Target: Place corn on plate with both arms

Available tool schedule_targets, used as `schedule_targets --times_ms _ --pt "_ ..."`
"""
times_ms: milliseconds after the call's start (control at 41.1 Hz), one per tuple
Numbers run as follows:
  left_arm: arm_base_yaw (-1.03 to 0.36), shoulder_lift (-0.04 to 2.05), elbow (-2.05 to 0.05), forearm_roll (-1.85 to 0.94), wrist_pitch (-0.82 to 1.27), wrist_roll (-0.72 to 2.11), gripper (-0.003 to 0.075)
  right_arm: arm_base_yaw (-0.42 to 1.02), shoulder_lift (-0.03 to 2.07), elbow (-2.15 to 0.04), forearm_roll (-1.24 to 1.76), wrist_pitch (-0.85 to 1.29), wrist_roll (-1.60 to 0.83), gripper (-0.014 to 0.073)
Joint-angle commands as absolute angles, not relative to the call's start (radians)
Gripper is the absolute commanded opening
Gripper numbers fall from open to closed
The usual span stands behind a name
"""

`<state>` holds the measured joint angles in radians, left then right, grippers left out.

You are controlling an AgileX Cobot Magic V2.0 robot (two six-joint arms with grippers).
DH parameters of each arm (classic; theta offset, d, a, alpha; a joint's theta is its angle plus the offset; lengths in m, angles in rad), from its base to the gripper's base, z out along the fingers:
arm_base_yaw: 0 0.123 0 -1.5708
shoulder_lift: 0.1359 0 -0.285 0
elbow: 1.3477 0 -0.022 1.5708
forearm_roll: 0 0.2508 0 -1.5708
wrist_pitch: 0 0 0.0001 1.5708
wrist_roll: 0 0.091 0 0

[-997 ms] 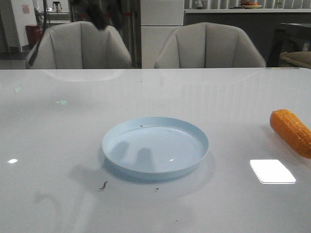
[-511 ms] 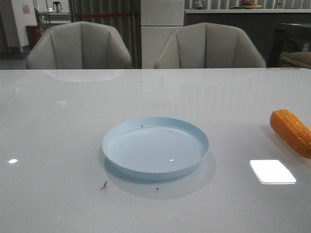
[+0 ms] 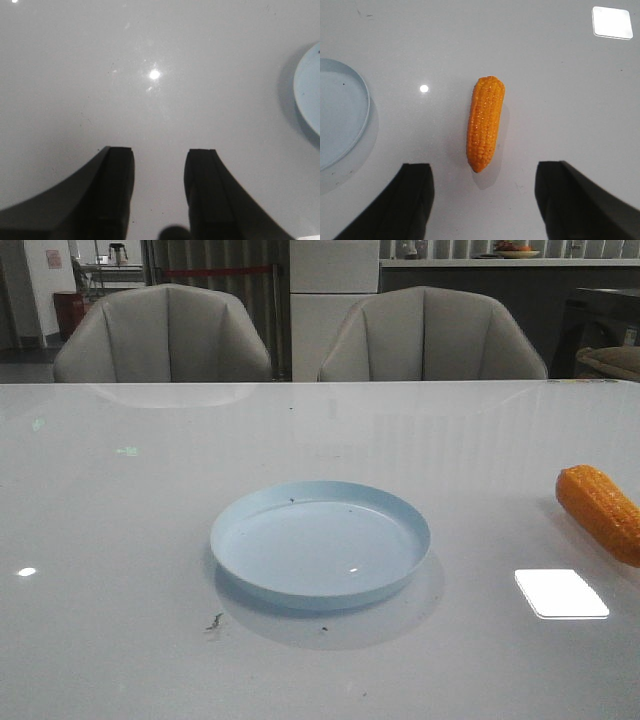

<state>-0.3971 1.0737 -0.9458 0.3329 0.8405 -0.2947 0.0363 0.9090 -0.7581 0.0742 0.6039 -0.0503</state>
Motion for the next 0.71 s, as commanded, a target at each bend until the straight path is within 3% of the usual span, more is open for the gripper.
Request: schedule_targets --times_ms 0,268,681 --pt "-0.402 1.003 -0.883 0.365 0.662 -0.312 0.0329 0.036 0.911 -0.795 0.084 0.543 -0.04 0.0541" --pt "-0.386 0.921 -0.826 0.4 0.603 -0.363 0.0329 0.036 1.061 -0.889 0.084 0.551 -0.04 0.0541" --pt "-0.145 0.832 -0.826 0.396 0.606 -0.352 0.0328 0.036 1.466 -1.247 0.083 0.687 -0.04 0.0542"
